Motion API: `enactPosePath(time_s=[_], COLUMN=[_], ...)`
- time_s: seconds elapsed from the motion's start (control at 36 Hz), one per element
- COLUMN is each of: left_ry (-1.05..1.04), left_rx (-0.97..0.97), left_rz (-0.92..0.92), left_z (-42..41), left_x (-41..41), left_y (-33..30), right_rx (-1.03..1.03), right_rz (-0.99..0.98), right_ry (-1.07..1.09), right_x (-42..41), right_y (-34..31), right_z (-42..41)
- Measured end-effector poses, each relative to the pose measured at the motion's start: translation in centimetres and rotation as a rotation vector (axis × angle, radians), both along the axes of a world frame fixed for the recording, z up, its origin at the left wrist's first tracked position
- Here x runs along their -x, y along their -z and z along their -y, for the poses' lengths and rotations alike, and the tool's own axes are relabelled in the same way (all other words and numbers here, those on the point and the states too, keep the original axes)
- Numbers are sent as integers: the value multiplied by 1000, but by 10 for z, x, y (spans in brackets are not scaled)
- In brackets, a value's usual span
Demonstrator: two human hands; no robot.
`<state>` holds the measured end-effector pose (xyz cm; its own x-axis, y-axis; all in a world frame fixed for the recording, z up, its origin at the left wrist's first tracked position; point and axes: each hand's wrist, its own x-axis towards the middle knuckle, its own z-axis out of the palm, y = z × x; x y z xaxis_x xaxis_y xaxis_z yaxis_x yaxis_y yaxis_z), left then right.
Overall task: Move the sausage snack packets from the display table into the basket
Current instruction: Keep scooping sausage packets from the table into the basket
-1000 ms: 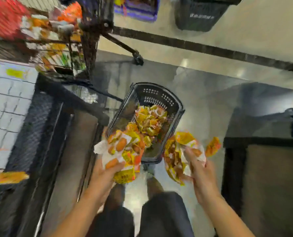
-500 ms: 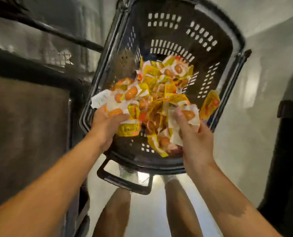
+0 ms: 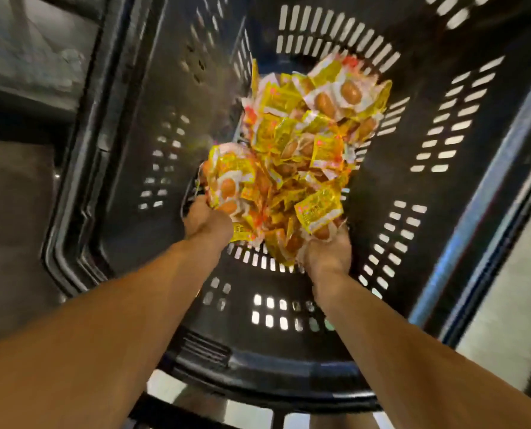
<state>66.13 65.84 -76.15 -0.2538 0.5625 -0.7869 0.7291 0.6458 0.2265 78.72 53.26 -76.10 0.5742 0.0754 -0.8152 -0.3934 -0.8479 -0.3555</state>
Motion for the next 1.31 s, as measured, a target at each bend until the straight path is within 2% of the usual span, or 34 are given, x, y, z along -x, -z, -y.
enactPosePath(time_s=[0.08,0.19,0.33,0.44,0.56,0.69,0.83,0.94,1.06,1.14,1.22,1.31], left_ry=[15,79,453,539,496,515,479,431,366,345,258,160], left_rx=[13,10,-20,-6,-60,-132,-227,-339,-454,-499,-523,-523], left_rz=[29,101,86,135,150,190,220,257,323,352,310,248], left_z=[3,8,18,29,35,46,75,103,142,176,212,246], left_x=[-4,-3,5,14,17,23,31,41,62,82,107,132], left_y=[-10,-48,-124,-199,-284,-391,-488,-554,-610,-644,-665,-673], right_rx=[27,-38,-76,-89,-89,-157,-267,-335,-446,-564,-624,-590], right_rz=[-49,-48,-76,-131,-143,-59,38,83,133,82,12,-68], right_ry=[32,-120,-366,-539,-714,-1079,-1271,-1331,-1411,-1408,-1432,-1493], right_x=[-3,-15,-17,-21,-36,-59,-74,-76,-63,-48,-33,-20], right_y=[-12,-52,-122,-189,-274,-380,-483,-549,-601,-630,-648,-655], right_z=[-6,-1,11,14,14,15,16,22,35,54,74,82])
